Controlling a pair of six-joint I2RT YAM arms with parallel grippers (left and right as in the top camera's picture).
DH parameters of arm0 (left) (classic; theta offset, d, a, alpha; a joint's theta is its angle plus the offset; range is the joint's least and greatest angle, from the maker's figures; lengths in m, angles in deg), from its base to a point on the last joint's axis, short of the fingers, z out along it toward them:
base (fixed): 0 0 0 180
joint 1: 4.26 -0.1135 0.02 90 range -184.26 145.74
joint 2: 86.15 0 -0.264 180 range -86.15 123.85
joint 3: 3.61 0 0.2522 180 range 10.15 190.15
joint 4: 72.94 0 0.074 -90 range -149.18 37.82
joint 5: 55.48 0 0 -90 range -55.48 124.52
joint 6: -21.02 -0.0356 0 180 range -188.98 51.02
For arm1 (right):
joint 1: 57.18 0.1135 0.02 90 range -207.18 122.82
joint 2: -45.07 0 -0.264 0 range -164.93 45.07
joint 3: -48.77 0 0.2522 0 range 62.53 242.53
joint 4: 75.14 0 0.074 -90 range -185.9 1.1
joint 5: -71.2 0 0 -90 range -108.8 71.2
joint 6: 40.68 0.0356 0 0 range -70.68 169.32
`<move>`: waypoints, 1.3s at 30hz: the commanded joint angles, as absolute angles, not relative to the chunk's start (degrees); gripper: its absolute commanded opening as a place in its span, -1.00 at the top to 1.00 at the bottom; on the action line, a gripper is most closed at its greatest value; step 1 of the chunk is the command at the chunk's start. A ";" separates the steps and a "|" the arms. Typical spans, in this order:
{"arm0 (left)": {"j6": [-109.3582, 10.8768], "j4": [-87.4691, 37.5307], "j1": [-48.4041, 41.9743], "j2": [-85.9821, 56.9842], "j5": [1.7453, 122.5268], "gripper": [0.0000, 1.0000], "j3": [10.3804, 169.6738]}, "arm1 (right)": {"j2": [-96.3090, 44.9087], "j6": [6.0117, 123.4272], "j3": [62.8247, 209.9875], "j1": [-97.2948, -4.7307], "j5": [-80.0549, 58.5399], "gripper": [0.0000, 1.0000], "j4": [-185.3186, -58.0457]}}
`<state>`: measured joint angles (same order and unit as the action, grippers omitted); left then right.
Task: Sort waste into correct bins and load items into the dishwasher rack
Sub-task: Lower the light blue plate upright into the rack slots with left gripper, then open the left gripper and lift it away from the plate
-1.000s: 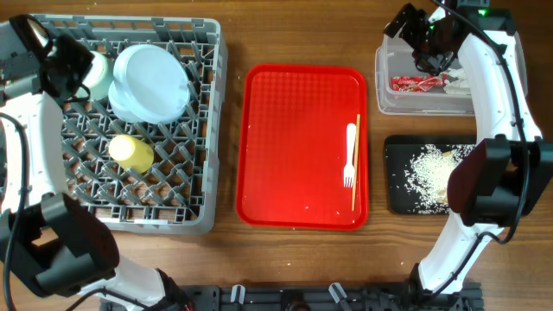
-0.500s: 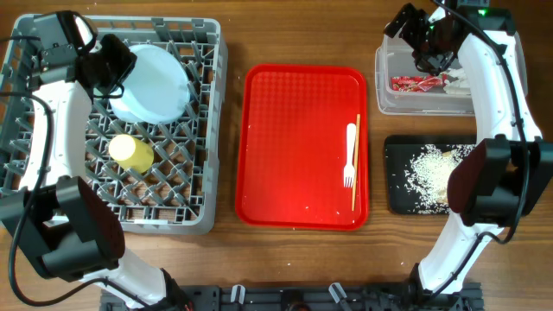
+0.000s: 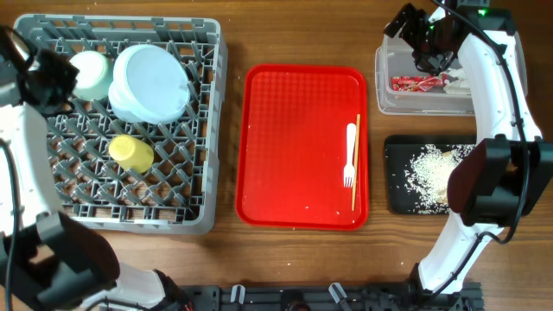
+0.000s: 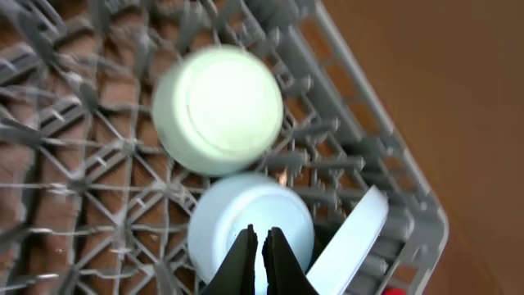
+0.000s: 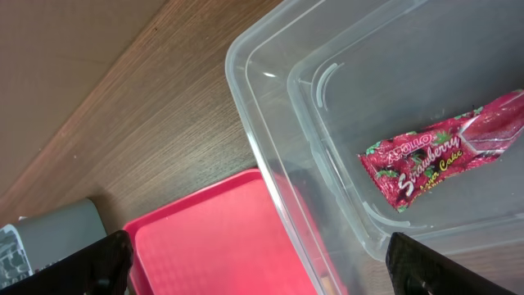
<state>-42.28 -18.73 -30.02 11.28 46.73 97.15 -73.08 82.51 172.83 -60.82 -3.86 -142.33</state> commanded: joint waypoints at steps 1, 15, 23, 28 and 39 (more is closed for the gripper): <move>-44.79 -18.75 -27.99 16.68 56.56 0.92 96.56 | -73.97 82.75 174.27 -60.62 -4.85 -1.00 -142.04; -47.83 -22.38 -23.64 19.74 61.98 0.92 96.63 | -73.97 82.75 174.25 -60.62 -4.85 -0.99 -142.04; -50.74 -24.04 -23.86 13.07 61.00 0.92 96.65 | -73.97 82.75 174.27 -60.62 -4.82 -1.00 -142.04; -50.61 -24.19 -23.57 11.92 61.07 0.92 96.63 | -73.97 83.89 174.27 -60.62 -4.80 -0.99 -142.04; -44.49 -22.31 -28.75 13.12 50.66 0.92 96.63 | -73.97 93.24 174.27 -60.62 -4.82 -0.99 -142.04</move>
